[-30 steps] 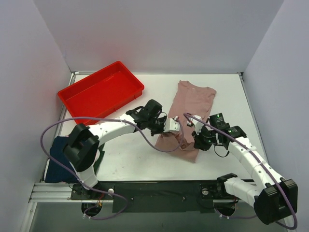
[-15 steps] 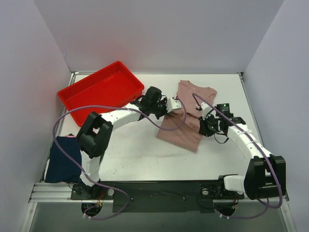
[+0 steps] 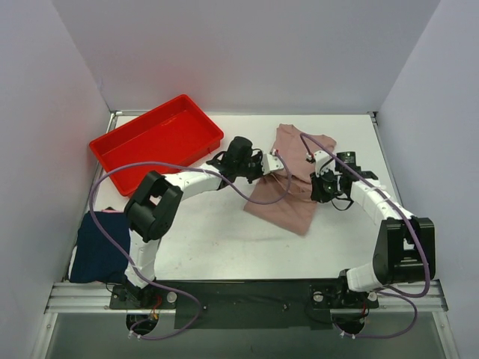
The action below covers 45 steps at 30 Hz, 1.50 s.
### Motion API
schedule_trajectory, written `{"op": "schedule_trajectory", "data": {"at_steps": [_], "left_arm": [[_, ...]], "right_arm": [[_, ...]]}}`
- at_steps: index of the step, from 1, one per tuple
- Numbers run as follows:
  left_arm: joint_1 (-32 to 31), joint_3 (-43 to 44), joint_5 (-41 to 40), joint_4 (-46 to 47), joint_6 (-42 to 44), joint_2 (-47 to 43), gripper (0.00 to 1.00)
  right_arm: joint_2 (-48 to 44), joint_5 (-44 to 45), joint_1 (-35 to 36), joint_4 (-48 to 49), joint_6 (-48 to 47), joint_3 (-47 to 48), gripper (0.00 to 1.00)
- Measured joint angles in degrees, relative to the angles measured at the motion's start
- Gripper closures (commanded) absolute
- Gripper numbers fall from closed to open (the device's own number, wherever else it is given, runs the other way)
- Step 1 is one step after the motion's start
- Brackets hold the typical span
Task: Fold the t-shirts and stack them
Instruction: Fold the folded rectangular tshirt in 1/3 of the way
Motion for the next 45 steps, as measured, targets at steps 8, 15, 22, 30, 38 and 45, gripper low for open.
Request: {"op": "schedule_trajectory", "data": {"at_steps": [8, 15, 22, 30, 38, 45], "left_arm": [[0.0, -1.75, -0.07, 1.05, 3.43, 1.18, 1.0], [0.0, -2.01, -0.81, 1.97, 5.33, 1.97, 0.32], [0.39, -1.49, -4.59, 3.58, 5.03, 2.12, 0.25], [1.36, 9.16, -7.65, -6.69, 1.33, 1.77, 0.58], [1.03, 8.55, 7.65, -26.6, 6.23, 0.39, 0.62], [-1.7, -3.48, 5.46, -25.16, 11.04, -0.22, 0.62]], "right_arm": [[3.96, 1.22, -1.36, 1.27, 1.18, 2.49, 1.0], [7.37, 1.25, -1.53, 1.7, 2.71, 3.78, 0.84], [8.33, 6.29, -2.23, 0.83, 8.35, 7.76, 0.67], [2.6, 4.52, -2.51, -2.01, 20.83, 11.45, 0.96], [11.15, -3.8, -2.49, -1.31, 32.92, 8.52, 1.0], [24.9, -1.55, -2.51, -4.63, 36.33, 14.8, 1.0]]}}
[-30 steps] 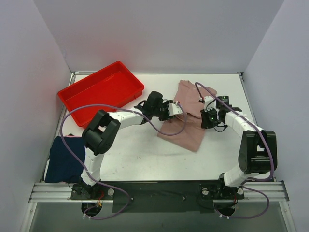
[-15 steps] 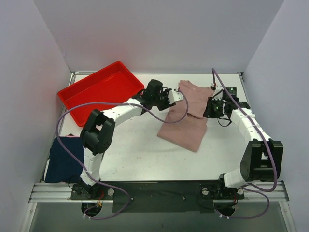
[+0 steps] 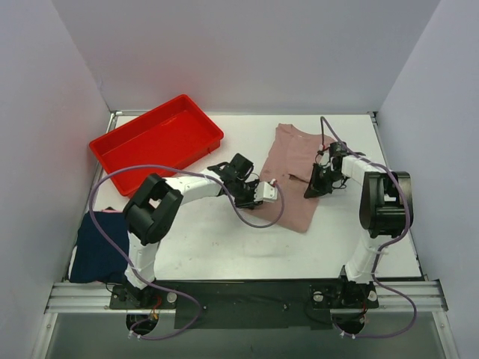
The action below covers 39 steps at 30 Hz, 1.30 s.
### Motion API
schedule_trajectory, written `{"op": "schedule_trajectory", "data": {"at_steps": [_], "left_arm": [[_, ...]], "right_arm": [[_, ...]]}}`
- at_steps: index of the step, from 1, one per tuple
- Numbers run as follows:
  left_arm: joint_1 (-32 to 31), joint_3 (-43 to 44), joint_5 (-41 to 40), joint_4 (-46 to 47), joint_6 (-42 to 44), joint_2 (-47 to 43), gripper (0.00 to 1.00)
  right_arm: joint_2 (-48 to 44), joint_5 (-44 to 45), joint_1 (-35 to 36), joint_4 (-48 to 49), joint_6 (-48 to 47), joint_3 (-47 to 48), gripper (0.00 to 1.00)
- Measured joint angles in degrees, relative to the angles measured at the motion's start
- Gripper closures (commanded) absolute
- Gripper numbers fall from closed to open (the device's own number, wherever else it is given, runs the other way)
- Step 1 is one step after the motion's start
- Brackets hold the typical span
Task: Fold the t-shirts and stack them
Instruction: Fold the folded rectangular tshirt in 1/3 of the way, then grab one side of the 2/3 rectangular tshirt with both arms
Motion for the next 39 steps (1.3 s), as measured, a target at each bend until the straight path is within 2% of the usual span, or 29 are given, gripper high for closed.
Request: {"op": "schedule_trajectory", "data": {"at_steps": [8, 10, 12, 15, 19, 20, 23, 26, 28, 32, 35, 39], "left_arm": [[-1.57, -2.89, -4.31, -0.48, 8.46, -3.06, 0.62], [-2.12, -2.95, -5.27, -1.51, 9.73, -3.39, 0.61], [-2.84, -2.8, -5.97, -3.48, 10.84, -3.74, 0.55], [-3.61, -0.55, -5.88, -10.19, 12.96, -3.82, 0.52], [-3.41, 1.11, -3.32, -17.35, 17.53, -5.51, 0.51], [-2.99, 1.07, -1.95, -18.51, 18.47, -6.36, 0.51], [-0.76, 0.04, 3.65, -18.45, 20.28, -8.66, 0.5], [1.31, -1.29, 7.87, -18.16, 22.45, -9.51, 0.5], [1.9, -3.13, 9.77, -17.16, 23.34, -9.62, 0.5], [1.42, -8.22, 10.29, -12.11, 22.27, -9.62, 0.51], [1.03, -10.16, 10.27, -9.05, 21.18, -9.62, 0.51], [0.96, -11.32, 9.92, -4.63, 19.43, -9.64, 0.51]], "right_arm": [[5.49, 7.28, 0.0, -3.98, -0.76, 11.26, 1.0], [5.79, 8.44, 0.0, -5.14, -1.31, 12.94, 0.96], [5.68, 9.03, 0.0, -6.45, -2.21, 14.51, 0.8], [3.21, 9.22, 0.07, -7.15, -3.48, 14.29, 0.49], [-8.96, 8.28, 1.29, -6.25, -9.42, 6.73, 0.43], [-13.42, 7.78, 2.36, -5.64, -12.35, 3.74, 0.42], [-29.38, 2.56, 7.39, -1.95, -25.62, -7.28, 0.3], [-44.44, -4.37, 8.98, 0.74, -40.76, -18.6, 0.32], [-49.59, -5.64, 9.29, -0.76, -49.18, -22.36, 0.33], [-48.06, -4.33, 14.58, -4.57, -61.16, -23.61, 0.33], [-45.79, -0.37, 21.51, -5.57, -68.02, -26.95, 0.33], [-44.78, 3.26, 25.53, -5.11, -71.41, -31.54, 0.33]]}}
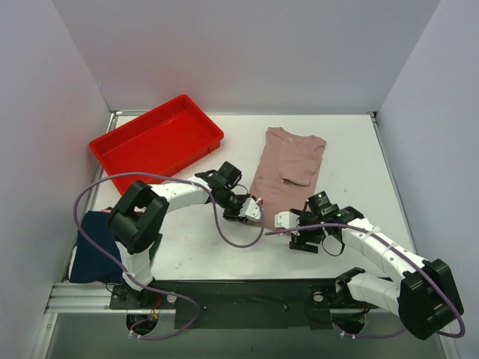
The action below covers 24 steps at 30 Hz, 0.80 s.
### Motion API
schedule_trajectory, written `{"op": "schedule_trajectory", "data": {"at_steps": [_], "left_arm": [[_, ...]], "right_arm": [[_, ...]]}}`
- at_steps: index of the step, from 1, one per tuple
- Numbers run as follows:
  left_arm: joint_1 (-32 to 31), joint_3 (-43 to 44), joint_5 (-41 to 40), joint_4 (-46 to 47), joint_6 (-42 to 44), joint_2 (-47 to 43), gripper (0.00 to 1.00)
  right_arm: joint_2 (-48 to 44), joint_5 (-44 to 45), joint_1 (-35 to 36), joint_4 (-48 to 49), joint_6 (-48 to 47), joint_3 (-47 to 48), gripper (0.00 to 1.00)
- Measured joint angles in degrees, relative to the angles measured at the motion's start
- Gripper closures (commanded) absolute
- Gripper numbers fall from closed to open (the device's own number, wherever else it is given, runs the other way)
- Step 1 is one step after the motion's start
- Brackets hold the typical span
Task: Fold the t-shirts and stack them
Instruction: Grab one side of the 2/3 rectangular tshirt with both arms
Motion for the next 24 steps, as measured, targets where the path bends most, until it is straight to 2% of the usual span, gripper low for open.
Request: {"op": "schedule_trajectory", "data": {"at_steps": [4, 7, 9, 10, 12, 13, 14, 15, 21, 24], "left_arm": [[-0.24, -1.31, -1.27, 1.99, 0.24, 0.02, 0.52], [-0.42, -2.29, -2.21, 2.29, 0.44, 0.0, 0.54], [-0.52, -2.45, -2.43, 2.62, 0.5, -0.02, 0.54], [-0.59, -2.45, -2.51, 2.64, 0.57, -0.02, 0.55], [-0.79, -2.51, -2.69, 2.71, 1.16, -0.04, 0.62], [-0.92, -2.56, -2.93, 2.75, 1.53, -0.11, 0.77], [-1.03, -2.62, -3.04, 2.8, 1.84, -0.11, 0.85], [-1.2, -2.67, -3.34, 2.84, 2.16, -0.13, 1.0], [-1.95, -2.93, -5.92, 4.26, 1.95, -0.61, 1.0], [-2.36, -1.66, -7.69, 1.27, 0.98, -1.25, 1.0]], "right_arm": [[2.64, 4.37, 1.49, 3.8, -0.94, -2.95, 0.36], [5.73, 6.38, 2.36, 5.84, -0.92, -2.54, 0.44], [6.88, 7.74, 3.3, 8.17, -0.92, -2.27, 0.62], [7.32, 8.33, 3.8, 8.92, -1.16, -2.16, 0.77], [8.35, 9.81, 4.66, 10.29, -1.64, -2.12, 0.97], [8.92, 10.43, 5.01, 10.75, -1.73, -2.12, 1.0], [9.27, 11.17, 5.31, 11.04, -1.9, -2.1, 1.0], [9.49, 11.67, 5.57, 11.28, -1.97, -2.05, 1.0], [8.85, 12.37, 5.66, 9.81, -2.27, -1.9, 1.0], [7.13, 11.69, 6.1, 5.81, -2.14, -0.66, 1.0]]}}
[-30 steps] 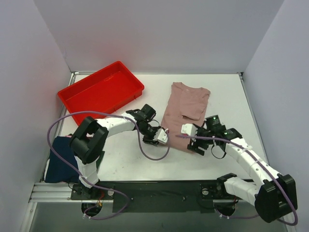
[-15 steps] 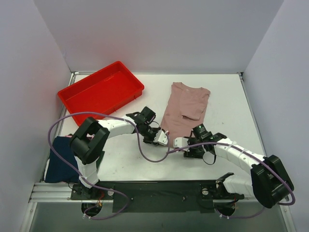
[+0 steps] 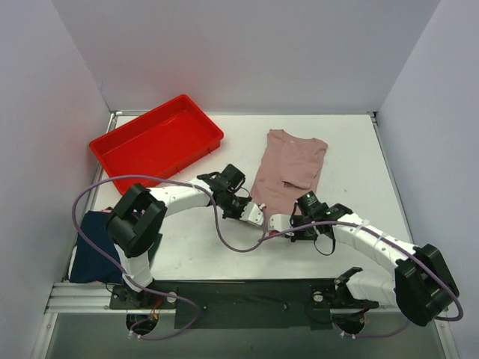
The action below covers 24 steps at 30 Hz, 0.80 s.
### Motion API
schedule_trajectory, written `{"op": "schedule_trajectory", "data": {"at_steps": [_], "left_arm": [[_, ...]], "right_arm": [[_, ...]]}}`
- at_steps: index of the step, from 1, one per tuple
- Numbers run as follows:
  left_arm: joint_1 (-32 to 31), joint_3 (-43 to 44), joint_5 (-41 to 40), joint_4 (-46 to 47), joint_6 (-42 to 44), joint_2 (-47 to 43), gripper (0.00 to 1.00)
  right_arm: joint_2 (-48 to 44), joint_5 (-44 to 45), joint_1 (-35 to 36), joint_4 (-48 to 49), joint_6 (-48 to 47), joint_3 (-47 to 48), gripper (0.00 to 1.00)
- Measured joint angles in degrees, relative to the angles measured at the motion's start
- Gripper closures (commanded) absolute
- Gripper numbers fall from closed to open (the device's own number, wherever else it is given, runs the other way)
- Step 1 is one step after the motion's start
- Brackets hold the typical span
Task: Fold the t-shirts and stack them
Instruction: Grab one side of the 2/3 rectangular tshirt with both arms, then fold the long partially folded tshirt into a neat square
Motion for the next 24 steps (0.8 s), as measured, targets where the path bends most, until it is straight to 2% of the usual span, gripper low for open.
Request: {"op": "schedule_trajectory", "data": {"at_steps": [3, 10, 15, 18, 24], "left_arm": [[-0.09, 3.61, -0.83, -7.5, 0.44, -1.33, 1.0], [-0.09, 14.69, 1.14, -32.06, 3.96, -7.65, 1.0], [0.0, 19.69, 4.5, -43.36, 2.89, -11.67, 1.0], [0.57, 24.11, 5.81, -46.21, -1.6, -12.24, 1.0], [1.97, 28.92, 4.46, -40.76, -14.23, -11.98, 1.0]], "right_arm": [[-3.5, -1.86, 1.07, -5.6, 0.87, 2.8, 1.0], [-12.85, -10.23, 3.69, -20.83, 4.2, 11.23, 1.0], [-16.48, -17.73, 3.58, -29.53, 8.76, 18.12, 1.0], [-16.65, -22.62, 1.11, -32.44, 11.28, 21.38, 1.0], [-10.69, -30.25, -13.35, -34.49, 14.97, 26.08, 1.0]]}}
